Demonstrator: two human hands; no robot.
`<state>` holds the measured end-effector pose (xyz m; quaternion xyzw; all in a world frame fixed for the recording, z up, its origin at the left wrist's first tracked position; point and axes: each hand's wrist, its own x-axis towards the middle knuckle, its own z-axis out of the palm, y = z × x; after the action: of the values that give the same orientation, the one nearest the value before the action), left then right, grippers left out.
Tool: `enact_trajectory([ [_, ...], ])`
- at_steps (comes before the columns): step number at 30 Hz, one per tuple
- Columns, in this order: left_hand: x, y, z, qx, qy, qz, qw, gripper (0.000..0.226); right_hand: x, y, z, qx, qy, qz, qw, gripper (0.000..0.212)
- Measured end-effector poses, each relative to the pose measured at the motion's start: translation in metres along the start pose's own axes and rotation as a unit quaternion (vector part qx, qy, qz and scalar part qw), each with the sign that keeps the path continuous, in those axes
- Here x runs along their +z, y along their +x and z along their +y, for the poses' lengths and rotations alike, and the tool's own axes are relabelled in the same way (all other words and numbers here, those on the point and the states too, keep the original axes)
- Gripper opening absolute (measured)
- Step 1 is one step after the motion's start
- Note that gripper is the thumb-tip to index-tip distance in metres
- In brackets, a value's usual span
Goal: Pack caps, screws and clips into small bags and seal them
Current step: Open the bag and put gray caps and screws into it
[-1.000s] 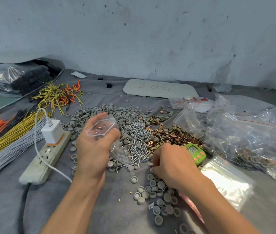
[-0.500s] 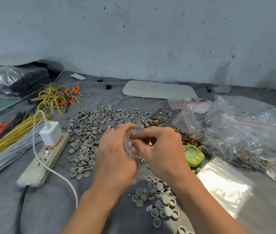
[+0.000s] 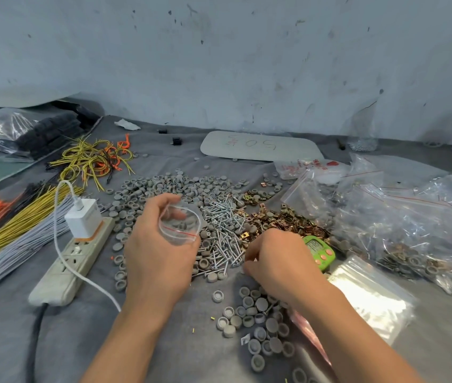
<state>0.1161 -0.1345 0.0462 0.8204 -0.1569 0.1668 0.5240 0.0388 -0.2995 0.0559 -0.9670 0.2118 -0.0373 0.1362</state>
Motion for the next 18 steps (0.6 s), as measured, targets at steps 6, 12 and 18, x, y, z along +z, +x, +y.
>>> enact_trajectory([
  [6, 0.008, -0.001, -0.004, 0.004, 0.062, -0.035, 0.997, 0.061, 0.014, 0.003, -0.008, -0.011, -0.069, 0.004, 0.998, 0.023],
  [12, 0.016, -0.003, -0.005, 0.076, 0.152, -0.101, 0.98, 0.058, 0.001, 0.002, -0.007, -0.005, 0.214, 0.122, 0.969, 0.007],
  [18, 0.022, -0.008, 0.004, 0.095, 0.117, -0.15, 0.977, 0.048, -0.008, -0.004, -0.022, -0.102, 0.321, 0.103, 0.936, 0.012],
])
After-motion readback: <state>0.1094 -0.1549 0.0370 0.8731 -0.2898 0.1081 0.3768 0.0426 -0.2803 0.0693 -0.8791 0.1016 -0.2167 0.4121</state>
